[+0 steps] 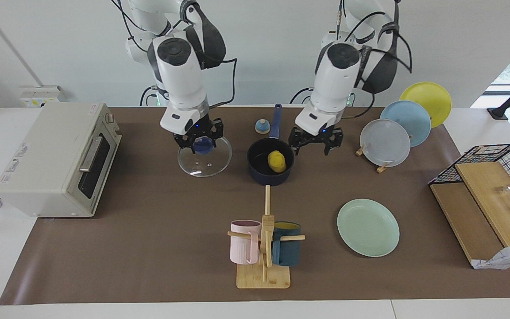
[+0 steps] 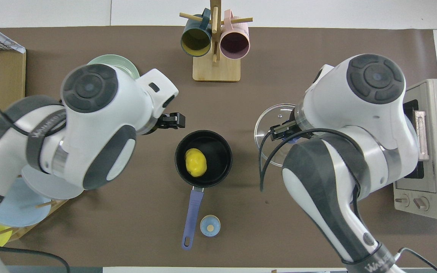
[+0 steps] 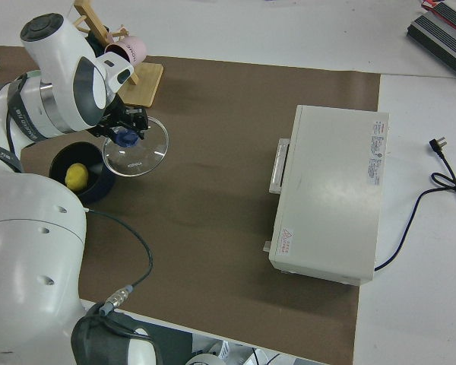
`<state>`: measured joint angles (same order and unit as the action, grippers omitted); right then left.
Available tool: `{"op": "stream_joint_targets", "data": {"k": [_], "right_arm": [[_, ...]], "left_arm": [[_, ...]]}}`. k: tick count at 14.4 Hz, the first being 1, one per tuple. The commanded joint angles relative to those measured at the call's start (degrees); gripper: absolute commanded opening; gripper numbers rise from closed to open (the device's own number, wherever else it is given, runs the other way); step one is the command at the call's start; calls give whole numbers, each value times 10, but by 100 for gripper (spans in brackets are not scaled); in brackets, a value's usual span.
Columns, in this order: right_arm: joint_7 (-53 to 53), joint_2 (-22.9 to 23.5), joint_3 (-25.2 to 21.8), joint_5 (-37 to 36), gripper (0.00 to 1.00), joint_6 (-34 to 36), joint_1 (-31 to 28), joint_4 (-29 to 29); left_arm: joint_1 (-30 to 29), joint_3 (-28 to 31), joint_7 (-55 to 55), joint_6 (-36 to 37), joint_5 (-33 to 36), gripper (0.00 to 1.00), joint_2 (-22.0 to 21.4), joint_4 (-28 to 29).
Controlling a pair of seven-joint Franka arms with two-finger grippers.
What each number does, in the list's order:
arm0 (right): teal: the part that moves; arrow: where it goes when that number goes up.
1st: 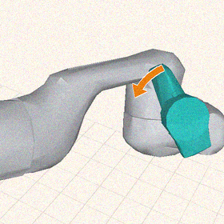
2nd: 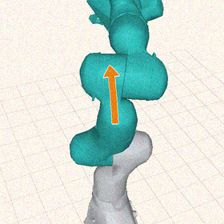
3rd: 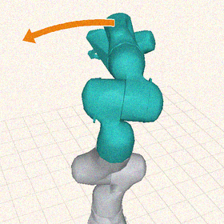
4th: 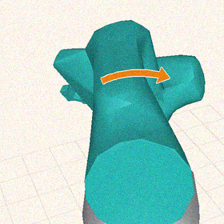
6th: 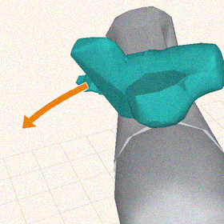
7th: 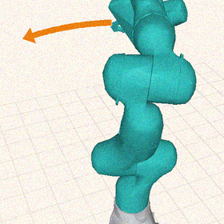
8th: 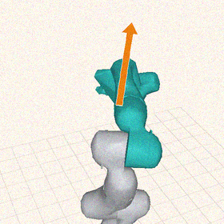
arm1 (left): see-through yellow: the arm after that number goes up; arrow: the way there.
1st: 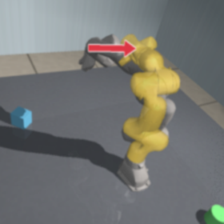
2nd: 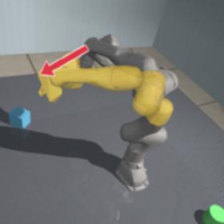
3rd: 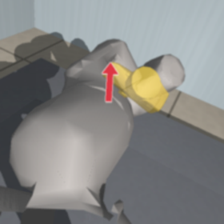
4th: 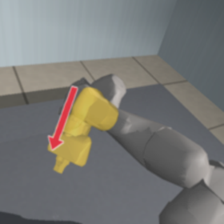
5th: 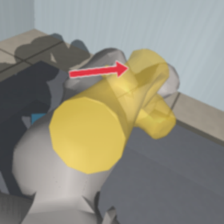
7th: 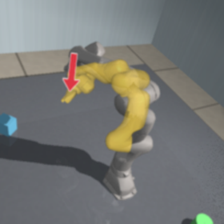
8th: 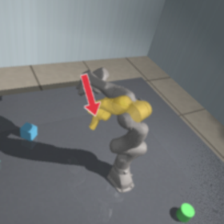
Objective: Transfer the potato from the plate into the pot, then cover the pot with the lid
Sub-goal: 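Withdraw the left gripper while the right gripper carries the lid over the saucepan, then lower the glass lid onto the saucepan with the right gripper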
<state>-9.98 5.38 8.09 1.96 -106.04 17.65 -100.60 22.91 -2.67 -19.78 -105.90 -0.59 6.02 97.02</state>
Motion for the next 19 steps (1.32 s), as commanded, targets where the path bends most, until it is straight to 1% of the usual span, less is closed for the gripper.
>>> {"op": "stream_joint_targets", "data": {"k": [1,3,4,6,8,11,14,15,19], "right_arm": [[-113,22,1,1,0,-14,69,41],[-200,72,1,-22,0,-14,129,103],[-236,88,1,-39,0,-22,143,120],[-247,108,1,-50,0,-43,165,117],[-260,125,1,-62,0,-60,191,116],[-262,137,0,-69,0,-78,181,108],[-262,139,0,-57,0,-80,169,100],[-262,138,0,-57,0,-79,170,93],[-268,127,1,-53,0,-91,172,63]], "left_arm": [[-75,0,110,69,-13,100,-20,-46],[-126,0,169,86,-8,100,-32,-55],[-149,-1,197,89,-6,100,-36,-55],[-186,0,249,115,-6,100,-43,-55],[-208,0,279,138,-6,100,-44,-56],[-211,2,279,158,-5,100,-44,-67],[-211,0,277,212,-5,100,-37,-121],[-211,0,276,223,-4,100,-36,-126],[-208,0,266,225,9,100,-44,-126]]}}
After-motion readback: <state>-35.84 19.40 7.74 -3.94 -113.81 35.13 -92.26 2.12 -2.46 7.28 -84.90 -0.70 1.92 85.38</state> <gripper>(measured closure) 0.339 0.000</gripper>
